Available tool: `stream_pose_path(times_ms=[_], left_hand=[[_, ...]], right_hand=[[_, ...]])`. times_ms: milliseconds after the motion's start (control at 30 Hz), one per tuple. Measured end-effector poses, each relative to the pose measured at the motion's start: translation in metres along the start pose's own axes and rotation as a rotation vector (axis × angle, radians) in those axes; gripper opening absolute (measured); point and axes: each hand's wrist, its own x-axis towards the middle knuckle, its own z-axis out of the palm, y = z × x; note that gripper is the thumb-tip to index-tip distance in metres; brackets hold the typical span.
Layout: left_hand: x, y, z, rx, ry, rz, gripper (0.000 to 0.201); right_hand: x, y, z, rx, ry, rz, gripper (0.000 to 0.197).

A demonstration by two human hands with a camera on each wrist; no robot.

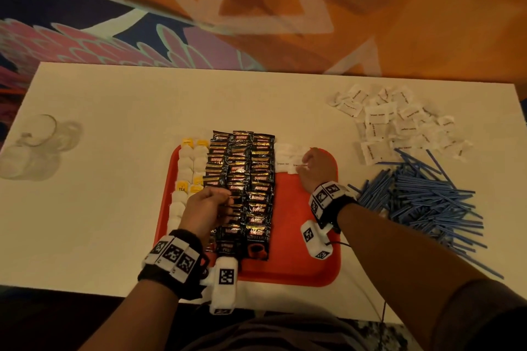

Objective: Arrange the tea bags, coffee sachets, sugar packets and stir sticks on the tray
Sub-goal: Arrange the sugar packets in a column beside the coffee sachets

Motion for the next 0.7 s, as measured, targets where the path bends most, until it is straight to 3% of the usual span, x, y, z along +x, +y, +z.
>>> stream_pose_path(times_ms=[100,267,400,600,700], left_hand=[[-0.002,0.000,0.000,0.003,0.001,0.007,0.012],[-0.007,0.004,0.009,0.065,0.017,0.027,0.013],[-0.007,0.013,0.045,0.221,0.007,0.107,0.014],[0.006,0.032,0.151,0.803,-0.108,0.525,0.005],[0.020,0.045,0.213,1.050,-0.189,0.642,0.029]], right_hand=[[0.000,0.001,0.006,-0.004,-0.081,0.037,0.024],[-0.009,0.000,-0.001,0.015,-0.085,0.006,0.025],[-0.032,0.011,-0.026,0.107,-0.053,-0.001,0.019],[-0.061,0.059,-0.080,0.255,-0.053,0.089,0.019],[-0.068,0.089,-0.110,0.273,-0.064,0.124,0.018]])
